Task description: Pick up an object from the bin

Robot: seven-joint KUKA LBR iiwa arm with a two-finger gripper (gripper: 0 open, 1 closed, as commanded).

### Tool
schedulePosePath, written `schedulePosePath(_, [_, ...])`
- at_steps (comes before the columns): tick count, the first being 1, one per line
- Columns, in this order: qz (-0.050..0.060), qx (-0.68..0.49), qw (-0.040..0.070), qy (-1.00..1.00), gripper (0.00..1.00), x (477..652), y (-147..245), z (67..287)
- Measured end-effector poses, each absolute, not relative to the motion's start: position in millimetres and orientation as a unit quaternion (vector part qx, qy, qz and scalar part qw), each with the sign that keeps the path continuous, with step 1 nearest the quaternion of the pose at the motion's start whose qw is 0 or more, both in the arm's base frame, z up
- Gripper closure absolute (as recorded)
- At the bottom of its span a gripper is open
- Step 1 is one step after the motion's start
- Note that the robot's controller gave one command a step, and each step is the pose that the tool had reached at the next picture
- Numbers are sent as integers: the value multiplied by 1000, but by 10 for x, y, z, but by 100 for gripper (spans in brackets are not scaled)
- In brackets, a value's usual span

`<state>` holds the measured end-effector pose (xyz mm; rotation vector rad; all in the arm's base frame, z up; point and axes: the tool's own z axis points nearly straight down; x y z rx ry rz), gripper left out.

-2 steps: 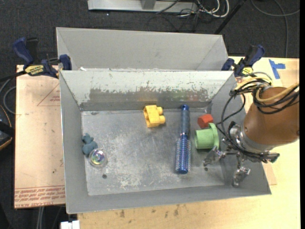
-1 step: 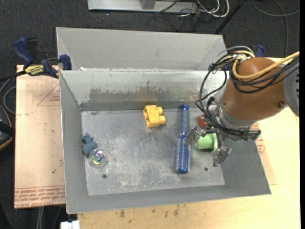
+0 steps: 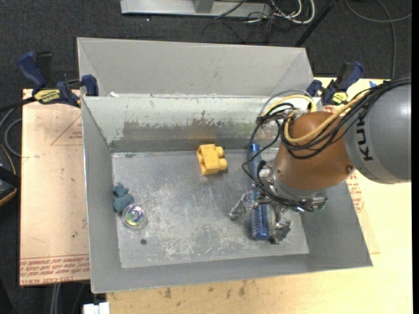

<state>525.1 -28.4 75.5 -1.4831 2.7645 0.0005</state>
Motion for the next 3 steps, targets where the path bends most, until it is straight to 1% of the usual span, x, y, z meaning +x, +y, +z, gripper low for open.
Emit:
schedulePosePath(1, [-1, -472, 6, 882, 100, 5271, -287, 793])
schedulePosePath(2, [-1, -481, 4, 877, 100, 5339, -364, 1985])
schedulePosePath(3, [-2, -476, 4, 879, 100, 5313, -413, 3211])
